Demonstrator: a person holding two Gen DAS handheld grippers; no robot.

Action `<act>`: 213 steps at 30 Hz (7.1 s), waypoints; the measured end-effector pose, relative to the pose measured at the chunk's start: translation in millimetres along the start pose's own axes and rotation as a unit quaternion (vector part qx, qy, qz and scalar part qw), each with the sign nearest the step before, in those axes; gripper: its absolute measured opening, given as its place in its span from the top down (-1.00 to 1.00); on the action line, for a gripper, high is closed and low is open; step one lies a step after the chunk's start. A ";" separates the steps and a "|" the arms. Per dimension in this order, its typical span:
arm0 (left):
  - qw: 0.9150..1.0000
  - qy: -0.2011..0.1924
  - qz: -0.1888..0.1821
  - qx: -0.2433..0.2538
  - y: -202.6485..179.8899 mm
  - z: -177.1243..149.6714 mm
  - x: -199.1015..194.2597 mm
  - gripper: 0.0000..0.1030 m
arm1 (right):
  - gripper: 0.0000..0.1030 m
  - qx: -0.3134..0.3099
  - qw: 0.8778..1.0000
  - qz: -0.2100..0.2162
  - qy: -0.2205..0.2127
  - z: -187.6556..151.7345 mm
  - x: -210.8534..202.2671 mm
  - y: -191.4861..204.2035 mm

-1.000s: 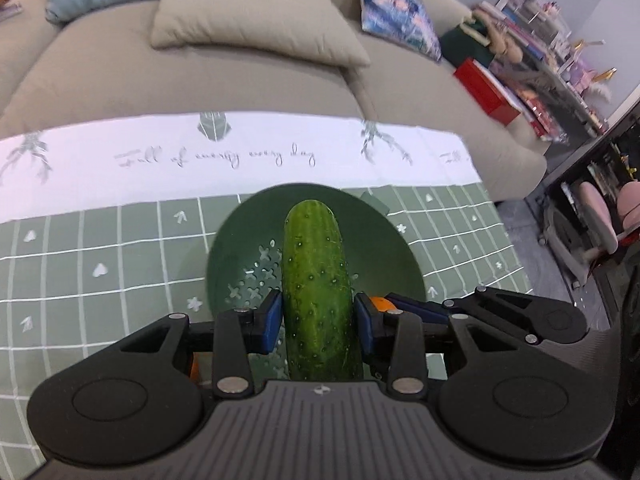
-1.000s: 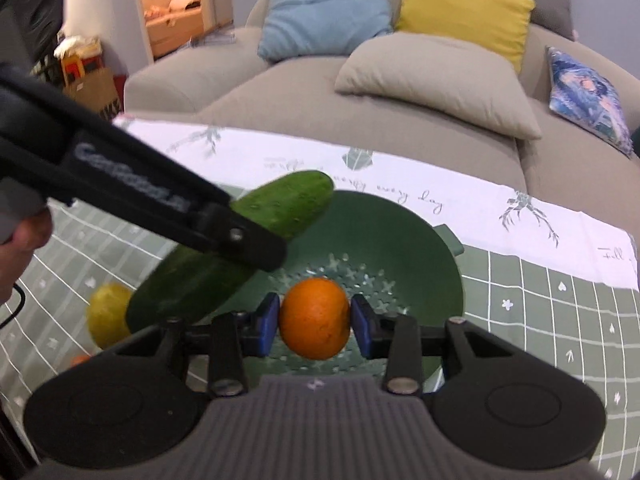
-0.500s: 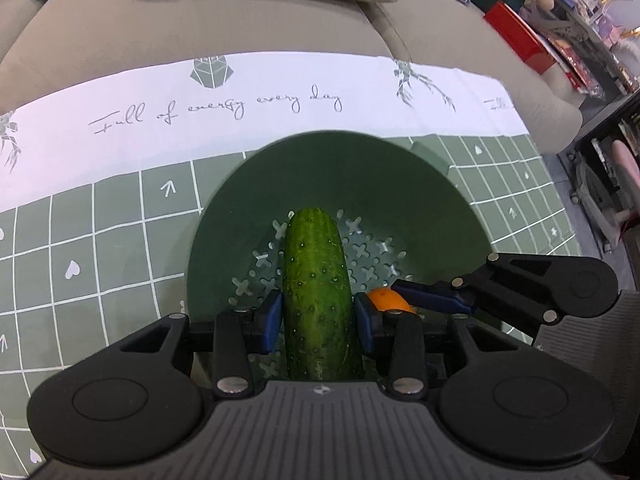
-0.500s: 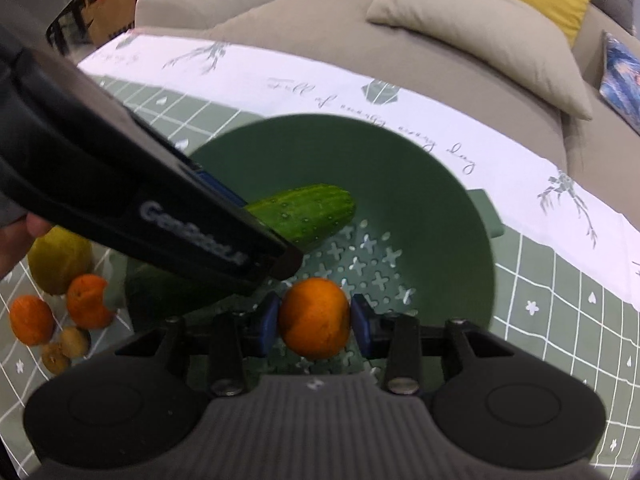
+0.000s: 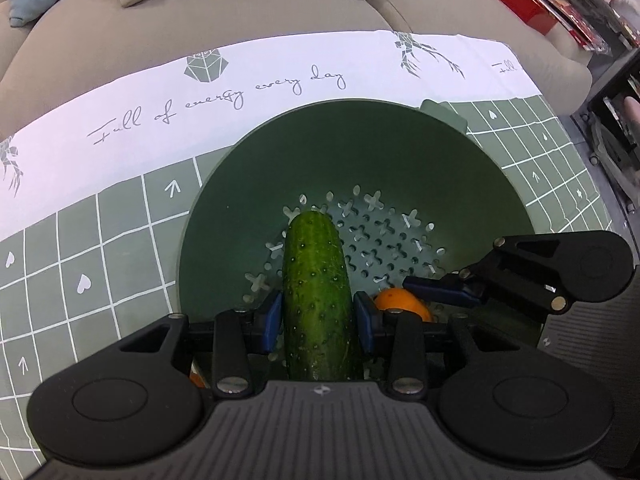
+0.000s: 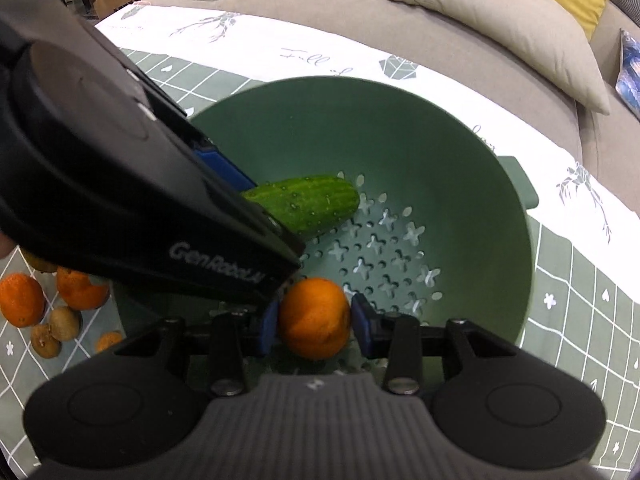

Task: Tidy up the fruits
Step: 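Carry the cucumber and orange over the green colander and release both, then withdraw both tools from the colander back toward the fruits, then grasp an orange with the left tool while the right tool grasps a kiwi, then carry the orange and kiwi into the colander and open both tools, then withdraw both tools from the colander toward the remaining fruits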

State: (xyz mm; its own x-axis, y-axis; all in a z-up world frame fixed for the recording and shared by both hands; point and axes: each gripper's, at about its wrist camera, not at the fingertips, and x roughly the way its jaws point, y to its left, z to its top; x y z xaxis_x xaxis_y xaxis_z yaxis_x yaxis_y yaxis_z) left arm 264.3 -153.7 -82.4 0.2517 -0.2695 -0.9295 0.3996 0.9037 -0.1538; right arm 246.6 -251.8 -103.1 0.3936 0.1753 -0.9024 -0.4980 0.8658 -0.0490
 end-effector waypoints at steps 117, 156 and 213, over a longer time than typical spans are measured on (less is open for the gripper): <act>0.982 -0.122 -0.035 -0.137 69.0 -190.4 -125.7 0.20 | 0.65 0.138 0.979 0.010 -0.147 -84.0 -86.8 132.1; 0.998 -0.029 0.045 0.028 -0.6 -3.0 -31.7 0.20 | 0.66 0.067 0.993 -0.075 -0.062 -17.3 -43.6 6.2; 0.977 -0.207 0.036 -0.024 17.0 -105.8 -174.4 -0.21 | 0.11 0.124 0.975 -0.070 -0.168 -55.6 -130.5 93.6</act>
State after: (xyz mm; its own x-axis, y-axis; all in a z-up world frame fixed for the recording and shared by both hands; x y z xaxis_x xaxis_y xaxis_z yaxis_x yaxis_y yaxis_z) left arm 133.9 -56.1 41.6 0.6163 -0.3081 -0.7248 0.3295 0.9368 -0.1180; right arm 105.7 -219.7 -13.7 0.6957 0.1548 -0.7015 -0.2352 0.9718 -0.0188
